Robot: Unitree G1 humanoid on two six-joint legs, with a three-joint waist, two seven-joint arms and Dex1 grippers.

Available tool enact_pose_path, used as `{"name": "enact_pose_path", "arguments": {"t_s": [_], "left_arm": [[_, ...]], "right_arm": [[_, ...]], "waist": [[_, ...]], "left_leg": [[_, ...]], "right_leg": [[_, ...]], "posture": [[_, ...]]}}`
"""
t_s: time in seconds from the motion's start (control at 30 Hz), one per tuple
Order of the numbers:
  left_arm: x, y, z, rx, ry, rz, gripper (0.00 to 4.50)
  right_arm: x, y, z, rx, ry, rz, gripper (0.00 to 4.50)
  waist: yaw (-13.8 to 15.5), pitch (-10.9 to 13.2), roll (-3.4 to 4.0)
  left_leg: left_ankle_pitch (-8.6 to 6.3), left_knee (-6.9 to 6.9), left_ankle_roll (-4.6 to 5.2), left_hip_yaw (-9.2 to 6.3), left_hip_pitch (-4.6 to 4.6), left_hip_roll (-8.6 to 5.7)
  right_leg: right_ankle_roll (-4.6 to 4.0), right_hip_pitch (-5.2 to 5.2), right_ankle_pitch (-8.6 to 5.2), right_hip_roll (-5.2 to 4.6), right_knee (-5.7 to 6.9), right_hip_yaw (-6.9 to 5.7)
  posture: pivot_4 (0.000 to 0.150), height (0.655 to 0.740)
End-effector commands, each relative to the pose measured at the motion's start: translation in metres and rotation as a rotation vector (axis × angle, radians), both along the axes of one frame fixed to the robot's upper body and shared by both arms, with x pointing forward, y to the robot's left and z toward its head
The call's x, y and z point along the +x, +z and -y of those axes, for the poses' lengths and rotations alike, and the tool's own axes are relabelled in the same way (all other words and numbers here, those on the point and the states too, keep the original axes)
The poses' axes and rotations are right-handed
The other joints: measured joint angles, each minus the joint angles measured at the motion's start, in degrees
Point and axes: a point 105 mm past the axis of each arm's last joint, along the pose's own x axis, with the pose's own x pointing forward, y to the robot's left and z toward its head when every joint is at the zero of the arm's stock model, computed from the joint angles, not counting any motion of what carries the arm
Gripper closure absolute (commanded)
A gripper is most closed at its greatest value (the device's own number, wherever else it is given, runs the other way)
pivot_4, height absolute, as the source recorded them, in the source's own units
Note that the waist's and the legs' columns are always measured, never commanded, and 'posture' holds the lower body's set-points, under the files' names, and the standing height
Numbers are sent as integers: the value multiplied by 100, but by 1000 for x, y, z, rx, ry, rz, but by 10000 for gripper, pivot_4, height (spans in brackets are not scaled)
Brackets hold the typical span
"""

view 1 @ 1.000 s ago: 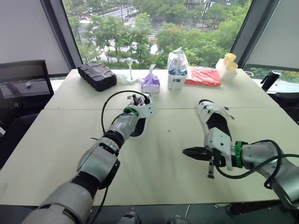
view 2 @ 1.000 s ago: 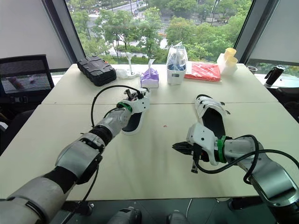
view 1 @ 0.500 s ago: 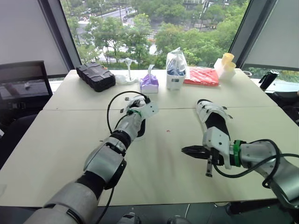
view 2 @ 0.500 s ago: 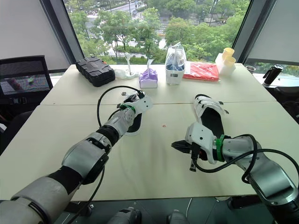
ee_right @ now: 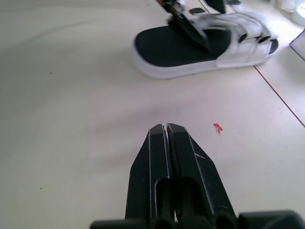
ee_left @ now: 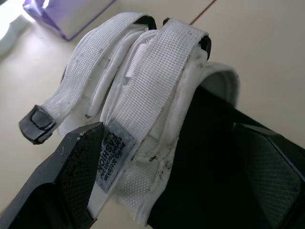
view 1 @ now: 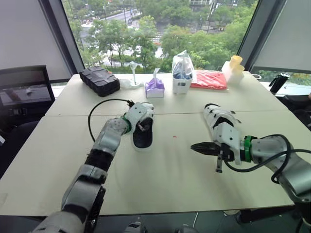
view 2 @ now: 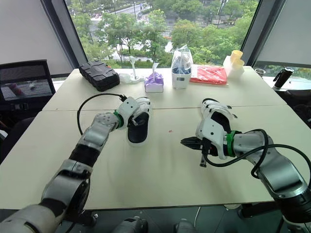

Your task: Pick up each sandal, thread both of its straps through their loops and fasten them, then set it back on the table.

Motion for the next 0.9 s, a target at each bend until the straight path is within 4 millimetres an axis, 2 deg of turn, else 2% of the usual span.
{"name": "enact_pose_path", "arguments": {"t_s": [0.03,0.1,0.33,0.47,0.63,0.9], "left_arm": [[-31,26,10,-219,-190,-83,657],[-45,34,8,-283,-272,-121,657],[-59,43,-16,-303,-275,-167,657],[-72,44,-32,-237,-292,-143,657],[-91,47,-27,-255,-374,-164,657],[-103,48,-31,-257,-405,-171,657]], "right_arm": [[4,14,3,-5,12,60,45000],[6,15,5,-9,10,64,45000],[10,17,11,-18,5,71,45000],[11,19,13,-22,1,76,45000],[11,18,14,-27,0,76,45000],[9,27,26,-33,-42,92,45000]], "waist": [[14,2,0],[25,3,1],[2,5,2],[-79,7,3],[-112,8,3],[-120,13,11]], "left_leg": [[0,0,0,2,0,0],[0,0,0,2,0,1],[2,1,-2,2,2,5],[2,-4,-3,5,1,8],[2,-2,-3,6,0,7],[2,-5,-3,8,0,10]], "right_leg": [[-1,-2,0,0,0,2],[-4,-4,2,2,0,3],[-12,-5,6,5,1,4],[-13,-11,6,6,1,10],[-13,-9,5,3,0,13],[-16,-14,6,4,0,16]], "posture": [[1500,7400],[1500,7400],[1500,7400],[1500,7400],[1500,7400],[1500,7400]]}}
